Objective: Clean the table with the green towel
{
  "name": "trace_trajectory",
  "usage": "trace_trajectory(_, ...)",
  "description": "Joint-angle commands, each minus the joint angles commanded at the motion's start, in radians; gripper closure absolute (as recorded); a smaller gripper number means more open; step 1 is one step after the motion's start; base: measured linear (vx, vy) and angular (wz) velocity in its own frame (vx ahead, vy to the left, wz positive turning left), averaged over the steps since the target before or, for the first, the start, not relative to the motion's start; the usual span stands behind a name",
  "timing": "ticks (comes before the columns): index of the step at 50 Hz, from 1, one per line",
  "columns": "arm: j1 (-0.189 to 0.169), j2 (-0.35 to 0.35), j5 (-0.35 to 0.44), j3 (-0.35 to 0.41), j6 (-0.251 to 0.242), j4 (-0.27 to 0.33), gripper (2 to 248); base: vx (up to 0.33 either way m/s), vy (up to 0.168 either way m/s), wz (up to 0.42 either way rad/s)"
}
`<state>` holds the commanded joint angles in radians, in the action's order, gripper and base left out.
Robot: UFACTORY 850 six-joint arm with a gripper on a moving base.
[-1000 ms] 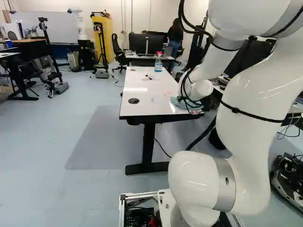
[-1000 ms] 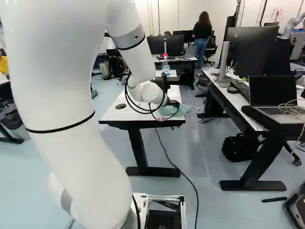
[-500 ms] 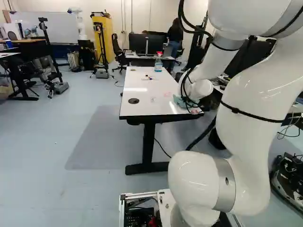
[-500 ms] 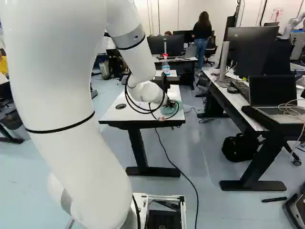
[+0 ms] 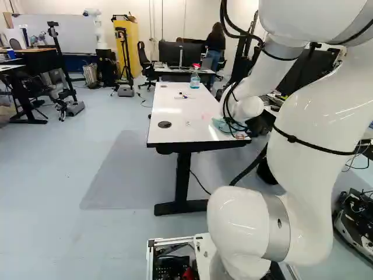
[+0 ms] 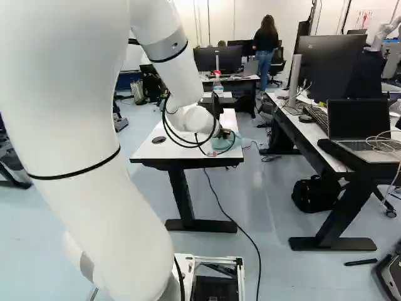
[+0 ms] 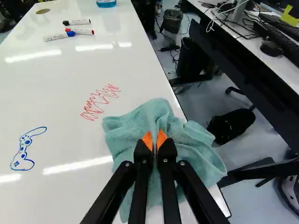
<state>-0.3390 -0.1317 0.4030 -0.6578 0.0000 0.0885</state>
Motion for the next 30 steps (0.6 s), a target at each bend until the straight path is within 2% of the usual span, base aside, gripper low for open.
trace_trajectory(30,0.002,0.072,0.000,0.000,0.000,0.000,220,0.000,0.000,0.000)
